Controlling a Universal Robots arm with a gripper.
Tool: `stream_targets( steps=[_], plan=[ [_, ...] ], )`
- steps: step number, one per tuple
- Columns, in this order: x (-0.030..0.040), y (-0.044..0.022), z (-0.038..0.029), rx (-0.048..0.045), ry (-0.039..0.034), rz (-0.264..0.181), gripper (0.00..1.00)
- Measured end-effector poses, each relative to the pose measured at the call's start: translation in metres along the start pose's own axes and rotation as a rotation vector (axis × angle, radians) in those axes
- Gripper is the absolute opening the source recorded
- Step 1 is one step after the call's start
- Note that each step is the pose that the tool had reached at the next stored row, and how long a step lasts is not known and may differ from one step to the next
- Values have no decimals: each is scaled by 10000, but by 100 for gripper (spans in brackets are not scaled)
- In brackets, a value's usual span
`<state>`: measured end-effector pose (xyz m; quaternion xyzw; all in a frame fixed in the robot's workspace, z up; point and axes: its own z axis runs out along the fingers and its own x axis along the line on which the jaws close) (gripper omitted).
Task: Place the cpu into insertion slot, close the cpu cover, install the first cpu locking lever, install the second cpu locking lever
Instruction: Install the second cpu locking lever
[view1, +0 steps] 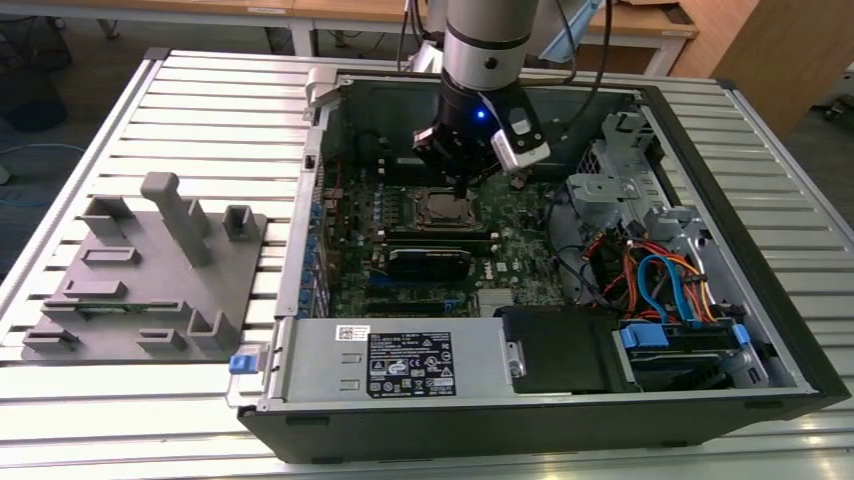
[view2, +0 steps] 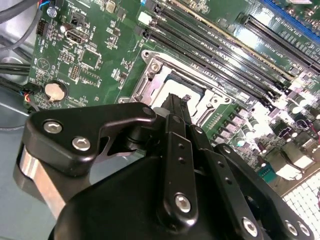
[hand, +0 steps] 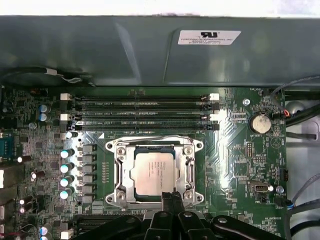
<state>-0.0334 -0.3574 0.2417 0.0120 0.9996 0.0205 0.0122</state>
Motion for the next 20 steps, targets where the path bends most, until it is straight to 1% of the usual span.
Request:
stream_targets(
  steps=[11, 13, 15, 16, 17, 20],
  plan=[
    [1, -2, 0, 0, 0, -3, 11],
    [2, -4, 0, -11, 1, -1, 11],
    [1, -22, -1, -38, 8, 0, 11],
    [0, -38, -1, -67, 16, 0, 11],
    [0, -57, -2, -134, 28, 3, 11],
    [-2, -109, -4, -380, 66, 10, 11]
  ],
)
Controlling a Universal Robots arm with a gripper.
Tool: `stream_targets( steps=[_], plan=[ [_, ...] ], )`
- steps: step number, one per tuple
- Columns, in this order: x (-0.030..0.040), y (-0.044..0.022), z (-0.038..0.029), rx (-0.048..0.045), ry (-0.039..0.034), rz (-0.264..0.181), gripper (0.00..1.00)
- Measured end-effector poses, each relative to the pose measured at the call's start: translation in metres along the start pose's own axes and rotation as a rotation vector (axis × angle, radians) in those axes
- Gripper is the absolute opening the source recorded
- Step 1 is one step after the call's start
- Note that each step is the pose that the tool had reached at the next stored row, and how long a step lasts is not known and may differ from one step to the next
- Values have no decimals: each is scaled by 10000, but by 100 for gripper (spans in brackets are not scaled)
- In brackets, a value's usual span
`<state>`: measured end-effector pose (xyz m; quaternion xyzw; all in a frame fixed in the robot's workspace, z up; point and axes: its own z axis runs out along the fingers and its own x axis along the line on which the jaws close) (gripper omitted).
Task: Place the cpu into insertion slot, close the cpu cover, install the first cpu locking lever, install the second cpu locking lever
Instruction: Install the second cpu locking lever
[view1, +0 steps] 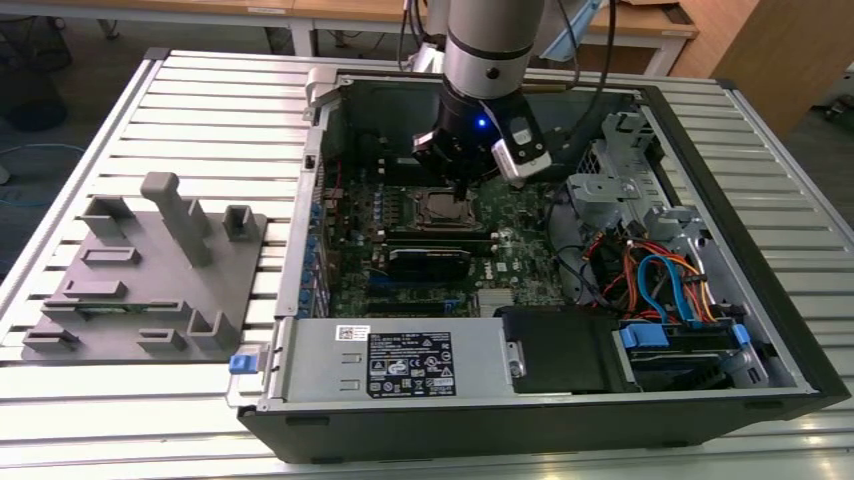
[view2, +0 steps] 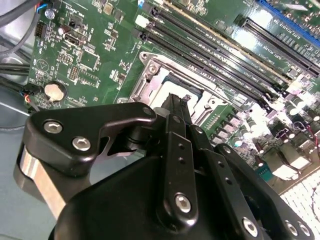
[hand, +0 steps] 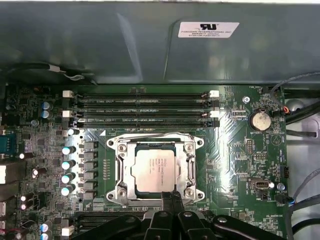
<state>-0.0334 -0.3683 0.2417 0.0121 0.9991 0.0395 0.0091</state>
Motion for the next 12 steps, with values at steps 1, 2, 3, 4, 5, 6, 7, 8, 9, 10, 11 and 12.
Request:
stream_targets(
  steps=[1, 2, 3, 4, 5, 6, 7, 8, 9, 10, 11, 12],
  plan=[
    [0, -18, -1, -86, 17, 3, 11],
    [-1, -39, -3, -143, 35, 6, 11],
    [-1, -59, -4, -154, 45, 6, 11],
    [-2, -77, -4, -155, 47, 7, 11],
    [-2, -100, -7, -153, 52, 7, 11],
    [-3, -120, -9, -152, 56, 8, 11],
    [-3, -139, -10, -153, 58, 8, 11],
    [-4, -155, -11, -153, 60, 8, 11],
    [-4, -166, -10, -152, 62, 8, 11],
    [-2, -173, -8, -153, 64, 9, 11],
    [2, -178, -3, -155, 68, 10, 11],
    [10, -182, 2, -155, 71, 11, 11]
  ],
)
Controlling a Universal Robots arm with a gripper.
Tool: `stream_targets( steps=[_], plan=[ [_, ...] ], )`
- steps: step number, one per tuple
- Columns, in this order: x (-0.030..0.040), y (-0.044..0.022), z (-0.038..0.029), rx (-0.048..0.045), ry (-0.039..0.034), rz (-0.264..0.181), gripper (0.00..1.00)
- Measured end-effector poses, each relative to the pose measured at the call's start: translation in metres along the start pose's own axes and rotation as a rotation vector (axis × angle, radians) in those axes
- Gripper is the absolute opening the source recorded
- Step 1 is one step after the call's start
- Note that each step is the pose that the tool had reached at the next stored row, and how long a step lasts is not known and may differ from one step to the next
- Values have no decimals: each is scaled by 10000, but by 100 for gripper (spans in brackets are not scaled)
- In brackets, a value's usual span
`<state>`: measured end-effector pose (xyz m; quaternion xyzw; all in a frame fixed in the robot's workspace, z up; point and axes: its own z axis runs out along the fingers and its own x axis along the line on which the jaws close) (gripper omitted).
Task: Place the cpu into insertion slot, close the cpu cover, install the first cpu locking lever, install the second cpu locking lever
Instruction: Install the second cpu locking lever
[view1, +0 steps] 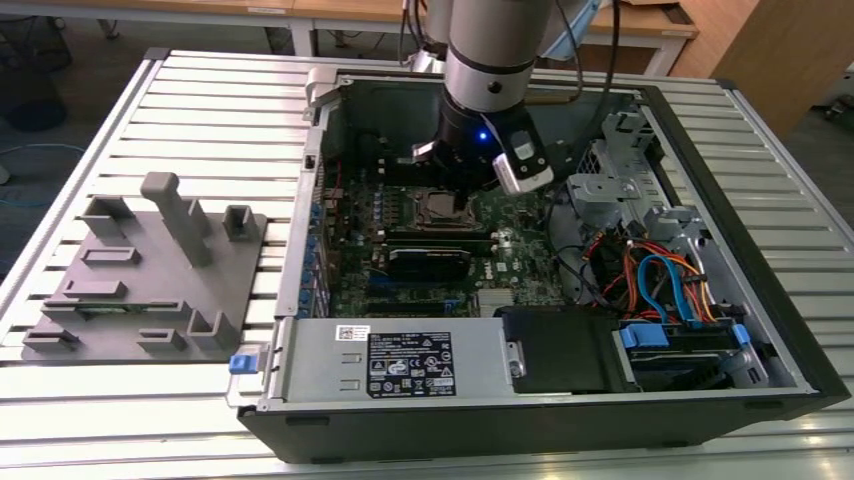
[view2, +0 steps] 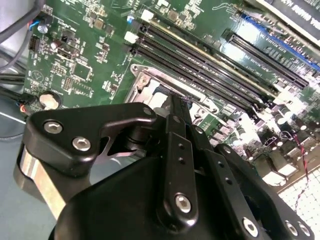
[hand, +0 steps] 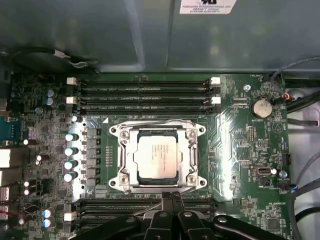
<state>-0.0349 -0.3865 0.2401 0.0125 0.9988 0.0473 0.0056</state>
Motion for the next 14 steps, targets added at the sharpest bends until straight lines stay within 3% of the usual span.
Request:
stream_targets(
  steps=[7, 14],
  plan=[
    [125, -23, 23, 3, 8, 2, 11],
    [179, -119, 29, -3, 62, 7, 11]
  ],
)
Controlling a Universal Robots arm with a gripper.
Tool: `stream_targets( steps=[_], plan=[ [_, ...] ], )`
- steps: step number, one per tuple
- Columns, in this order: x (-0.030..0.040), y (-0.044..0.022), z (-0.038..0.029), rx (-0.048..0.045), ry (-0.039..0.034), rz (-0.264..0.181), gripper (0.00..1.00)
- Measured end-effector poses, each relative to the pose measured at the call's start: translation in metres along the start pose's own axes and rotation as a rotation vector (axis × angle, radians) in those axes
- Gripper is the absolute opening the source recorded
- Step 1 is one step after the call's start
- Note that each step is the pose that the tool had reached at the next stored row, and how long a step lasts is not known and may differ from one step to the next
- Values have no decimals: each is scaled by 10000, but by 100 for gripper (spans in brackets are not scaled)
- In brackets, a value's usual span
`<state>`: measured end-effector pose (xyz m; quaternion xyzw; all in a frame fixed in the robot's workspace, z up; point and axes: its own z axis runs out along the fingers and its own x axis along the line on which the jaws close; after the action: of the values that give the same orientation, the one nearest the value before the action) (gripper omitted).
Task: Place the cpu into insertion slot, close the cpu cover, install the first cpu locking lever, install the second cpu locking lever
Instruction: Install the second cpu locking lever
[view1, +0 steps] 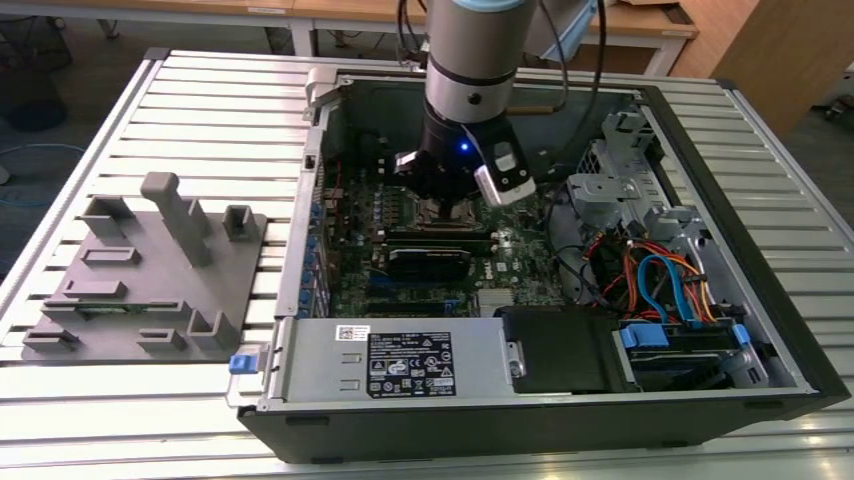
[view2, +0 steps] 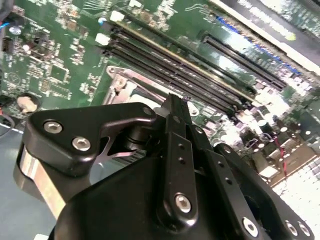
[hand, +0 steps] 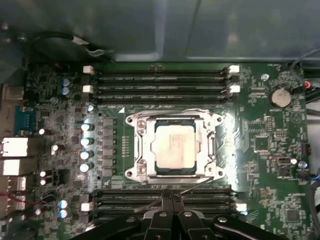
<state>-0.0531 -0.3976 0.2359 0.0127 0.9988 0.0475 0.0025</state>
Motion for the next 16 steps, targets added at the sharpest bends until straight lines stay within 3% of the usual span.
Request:
stream_targets(
  steps=[6, 13, 16],
  plan=[
    [106, -33, 31, -19, 48, 4, 11],
    [140, -64, 76, -61, 129, 13, 11],
    [149, -93, 83, -165, 157, 16, 11]
  ],
)
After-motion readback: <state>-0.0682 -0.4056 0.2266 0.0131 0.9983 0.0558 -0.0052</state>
